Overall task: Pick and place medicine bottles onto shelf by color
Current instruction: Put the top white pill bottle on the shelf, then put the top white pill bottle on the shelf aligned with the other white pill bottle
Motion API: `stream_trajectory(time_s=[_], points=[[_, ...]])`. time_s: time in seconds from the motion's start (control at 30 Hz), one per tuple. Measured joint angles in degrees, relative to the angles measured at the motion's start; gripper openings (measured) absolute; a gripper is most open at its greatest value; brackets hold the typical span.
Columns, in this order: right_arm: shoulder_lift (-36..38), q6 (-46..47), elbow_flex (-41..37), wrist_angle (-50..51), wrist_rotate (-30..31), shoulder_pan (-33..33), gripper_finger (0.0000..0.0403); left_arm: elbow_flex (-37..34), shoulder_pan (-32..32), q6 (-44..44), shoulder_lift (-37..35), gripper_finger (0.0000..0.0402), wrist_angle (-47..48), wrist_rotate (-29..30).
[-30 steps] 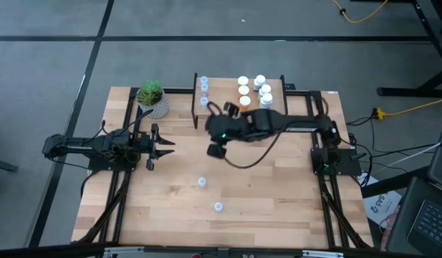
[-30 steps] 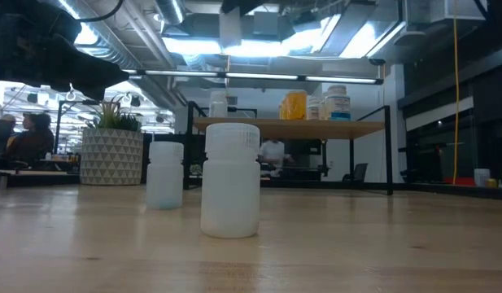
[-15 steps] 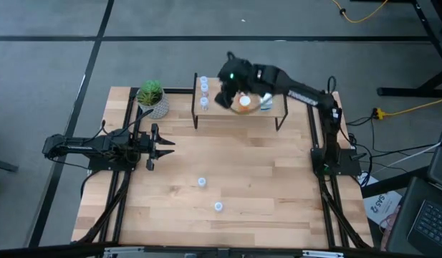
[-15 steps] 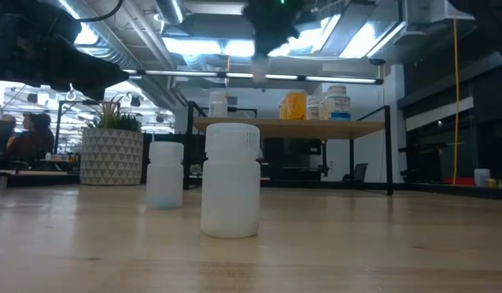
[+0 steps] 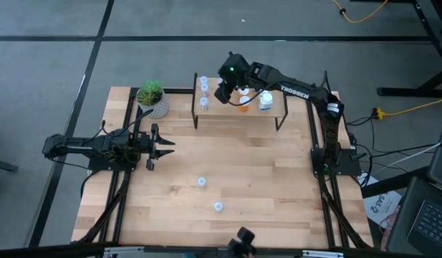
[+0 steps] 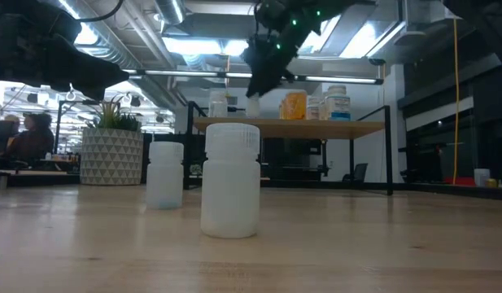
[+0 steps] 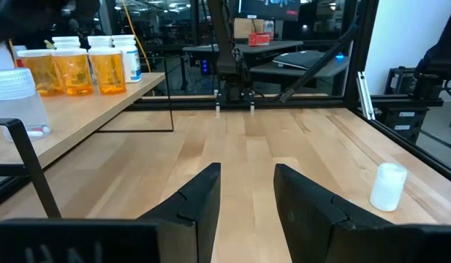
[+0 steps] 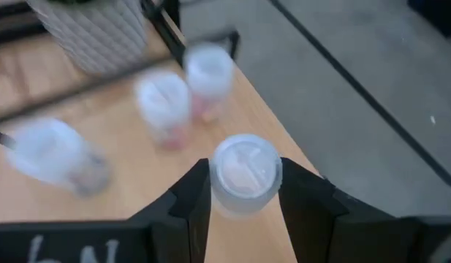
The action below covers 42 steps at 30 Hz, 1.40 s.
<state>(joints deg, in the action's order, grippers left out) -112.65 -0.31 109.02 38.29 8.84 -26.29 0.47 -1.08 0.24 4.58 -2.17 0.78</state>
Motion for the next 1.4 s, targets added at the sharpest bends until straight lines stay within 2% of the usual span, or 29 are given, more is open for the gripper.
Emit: stream_trajectory(time_s=[0.23, 0.57, 0.87, 1.13, 1.4], points=[[0.0, 3.0, -4.1, -3.3, -1.1, -1.8, 0.0139, 0.0, 0.0, 0.0, 0.0, 0.0121, 0.0, 0.0], [0.0, 4.5, -4.3, -4.1, -1.0, -1.9, 0.0145, 0.0, 0.0, 0.0, 0.0, 0.0121, 0.0, 0.0], [0.0, 4.4, -4.3, -4.0, -1.0, -1.9, 0.0182, 0.0, 0.0, 0.0, 0.0, 0.0121, 0.0, 0.0], [0.0, 4.4, -4.3, -4.3, -1.0, -1.9, 0.0189, 0.0, 0.0, 0.0, 0.0, 0.0121, 0.0, 0.0], [0.0, 4.5, 0.6, -2.6, -1.0, -1.6, 0.019, 0.0, 0.0, 0.0, 0.0, 0.0121, 0.0, 0.0]])
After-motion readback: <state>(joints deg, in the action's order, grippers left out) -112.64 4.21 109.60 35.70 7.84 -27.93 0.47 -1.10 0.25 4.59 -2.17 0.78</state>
